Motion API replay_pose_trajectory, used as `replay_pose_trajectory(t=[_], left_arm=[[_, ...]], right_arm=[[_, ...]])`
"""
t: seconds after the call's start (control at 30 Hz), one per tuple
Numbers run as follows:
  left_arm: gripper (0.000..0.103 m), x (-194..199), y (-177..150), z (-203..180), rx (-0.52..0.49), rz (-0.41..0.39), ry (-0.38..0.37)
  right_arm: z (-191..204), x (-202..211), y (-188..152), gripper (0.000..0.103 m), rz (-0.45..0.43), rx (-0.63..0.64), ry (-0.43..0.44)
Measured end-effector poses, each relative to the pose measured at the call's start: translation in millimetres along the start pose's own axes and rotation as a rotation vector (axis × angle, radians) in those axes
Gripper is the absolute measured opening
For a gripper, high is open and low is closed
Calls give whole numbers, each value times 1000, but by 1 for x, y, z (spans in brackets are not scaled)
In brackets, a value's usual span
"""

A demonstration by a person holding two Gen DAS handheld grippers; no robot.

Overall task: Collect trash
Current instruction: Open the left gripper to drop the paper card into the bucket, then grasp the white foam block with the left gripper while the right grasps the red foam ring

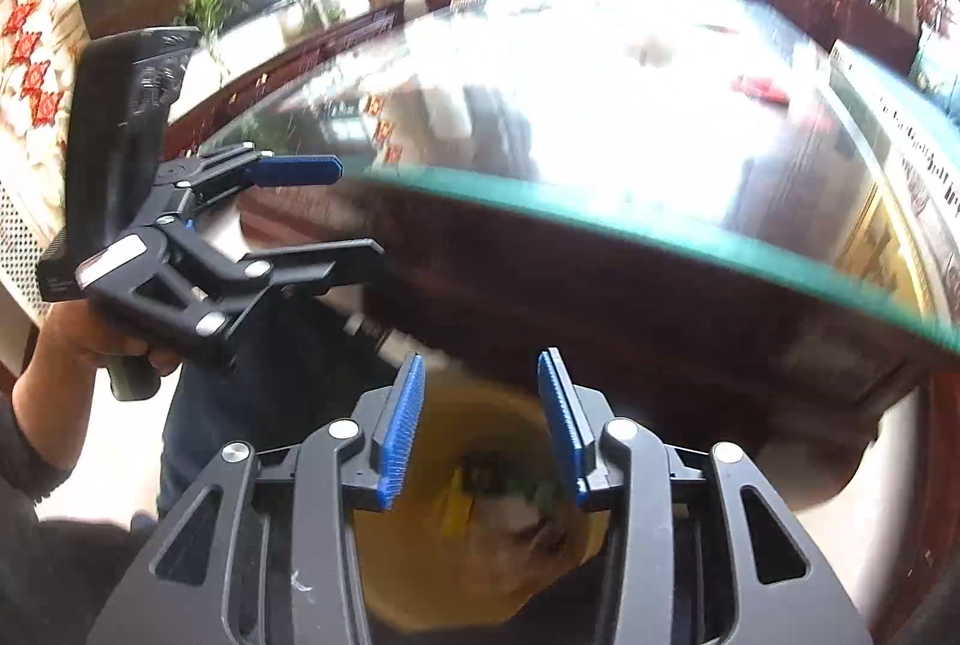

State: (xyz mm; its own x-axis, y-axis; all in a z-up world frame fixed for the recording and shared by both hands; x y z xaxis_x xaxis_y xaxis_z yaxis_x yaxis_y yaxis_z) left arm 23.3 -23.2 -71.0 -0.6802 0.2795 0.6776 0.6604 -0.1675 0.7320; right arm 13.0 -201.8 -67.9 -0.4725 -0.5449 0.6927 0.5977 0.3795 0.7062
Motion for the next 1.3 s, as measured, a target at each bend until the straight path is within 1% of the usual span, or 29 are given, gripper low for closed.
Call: replay_pose_trajectory(t=[0.03,0.1,0.17,0.23,0.3,0.4,0.47,0.57,0.63,0.7,0.77,0.87,0.97,1.07,1.13,1.2,1.3], left_arm=[[99,-3,13,6,22,-11,13],[99,-13,39,19,57,-30,29],[99,-24,64,28,56,-50,62],[99,-36,85,34,51,-58,70],[99,-50,106,42,53,-70,84],[99,-77,135,60,81,-64,101],[99,-94,151,74,117,-56,108],[99,-118,179,104,189,-62,127],[99,-134,195,118,220,-58,135],[99,-148,213,129,240,-50,138],[99,-164,230,136,227,-38,156],[99,-185,249,141,203,-29,177],[99,-201,261,154,224,-22,189],[99,-216,267,167,253,4,189],[99,-224,267,172,259,23,192],[99,-232,268,175,244,44,206],[99,-242,268,177,231,79,225]], right_arm=[[-5,2,11,46,-25,-5,-6],[-17,5,34,49,-75,-16,-24],[-30,7,57,56,-128,-36,-42],[-46,8,77,69,-183,-66,-71],[-65,5,97,74,-211,-85,-93],[-94,-14,124,75,-214,-115,-165],[-114,-27,139,76,-207,-163,-206],[-149,-46,147,77,-199,-226,-239],[-169,-59,155,77,-184,-246,-255],[-186,-74,163,77,-159,-267,-290],[-202,-86,168,75,-143,-291,-310],[-215,-100,174,73,-130,-293,-319],[-225,-107,177,72,-122,-295,-335],[-234,-112,182,68,-108,-293,-346],[-236,-116,184,64,-81,-279,-349],[-236,-123,186,63,-45,-263,-355],[-237,-133,186,63,1,-231,-386]])
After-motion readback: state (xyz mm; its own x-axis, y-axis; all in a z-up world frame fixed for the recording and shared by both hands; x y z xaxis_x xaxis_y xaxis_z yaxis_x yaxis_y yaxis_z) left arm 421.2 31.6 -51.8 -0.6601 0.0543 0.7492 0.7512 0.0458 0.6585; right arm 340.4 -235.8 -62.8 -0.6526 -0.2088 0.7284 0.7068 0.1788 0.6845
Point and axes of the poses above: each gripper's, at about its wrist camera, not at the fingertips, and x roughly against the way its jaws point, z to its left, y to its top, the point moved 4 cm from there along -x, roughly the way its jaws point, and after that the axes turned 4 degrees about -y, right-handed, at the moved point
